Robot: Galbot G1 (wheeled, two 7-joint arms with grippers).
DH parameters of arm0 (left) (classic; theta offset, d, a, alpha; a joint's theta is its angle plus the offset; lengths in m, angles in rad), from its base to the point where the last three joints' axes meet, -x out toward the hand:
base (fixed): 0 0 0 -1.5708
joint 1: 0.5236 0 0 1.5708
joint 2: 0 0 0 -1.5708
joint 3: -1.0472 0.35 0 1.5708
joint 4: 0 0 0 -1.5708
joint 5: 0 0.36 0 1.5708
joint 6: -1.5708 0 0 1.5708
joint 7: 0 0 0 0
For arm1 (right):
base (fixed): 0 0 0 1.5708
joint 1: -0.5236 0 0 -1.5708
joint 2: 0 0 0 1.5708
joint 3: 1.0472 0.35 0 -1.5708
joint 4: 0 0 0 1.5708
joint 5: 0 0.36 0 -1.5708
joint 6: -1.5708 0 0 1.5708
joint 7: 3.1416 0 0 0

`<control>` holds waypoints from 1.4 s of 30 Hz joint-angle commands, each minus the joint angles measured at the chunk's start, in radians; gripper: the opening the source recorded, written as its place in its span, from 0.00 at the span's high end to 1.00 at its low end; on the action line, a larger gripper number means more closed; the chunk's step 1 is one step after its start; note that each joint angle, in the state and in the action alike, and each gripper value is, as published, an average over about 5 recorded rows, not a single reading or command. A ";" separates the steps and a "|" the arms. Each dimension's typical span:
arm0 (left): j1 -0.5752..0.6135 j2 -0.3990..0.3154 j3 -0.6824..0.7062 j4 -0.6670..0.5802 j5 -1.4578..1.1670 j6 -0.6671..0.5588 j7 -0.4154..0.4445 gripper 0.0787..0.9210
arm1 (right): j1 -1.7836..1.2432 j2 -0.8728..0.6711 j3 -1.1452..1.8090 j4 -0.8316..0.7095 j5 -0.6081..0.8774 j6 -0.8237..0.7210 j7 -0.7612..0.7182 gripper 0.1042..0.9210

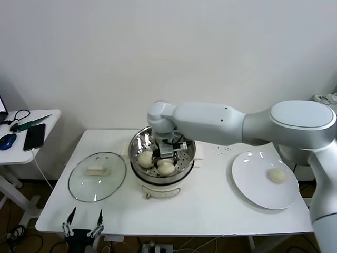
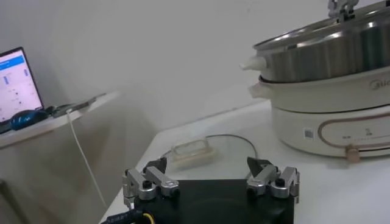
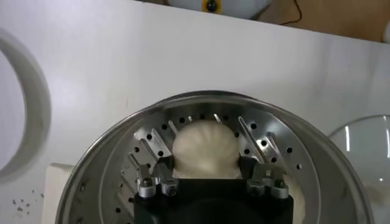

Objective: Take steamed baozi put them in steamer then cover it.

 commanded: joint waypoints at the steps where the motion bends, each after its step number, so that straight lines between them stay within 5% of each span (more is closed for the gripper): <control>1: 0.003 0.001 -0.001 0.005 0.000 -0.002 0.000 0.12 | -0.010 0.008 0.005 0.008 -0.007 0.004 -0.021 0.19; 17: 0.002 0.001 0.001 -0.004 0.003 -0.002 0.000 0.12 | 0.112 -0.104 0.071 0.012 0.021 -0.022 -0.003 0.12; 23: 0.006 0.004 0.002 -0.018 0.004 -0.002 0.001 0.12 | 0.307 -0.292 -0.131 0.045 0.242 -0.300 0.196 0.12; 31: 0.014 0.005 0.006 -0.022 0.000 -0.008 0.002 0.12 | 0.303 -0.571 -0.172 0.067 0.511 -0.688 0.160 0.12; 36: 0.018 0.004 0.011 -0.022 0.002 -0.011 0.002 0.12 | 0.210 -0.726 -0.130 0.061 0.524 -0.801 0.144 0.12; 42: 0.019 0.003 0.010 -0.022 0.004 -0.011 0.001 0.12 | -0.035 -0.853 0.048 0.027 0.362 -0.819 0.103 0.12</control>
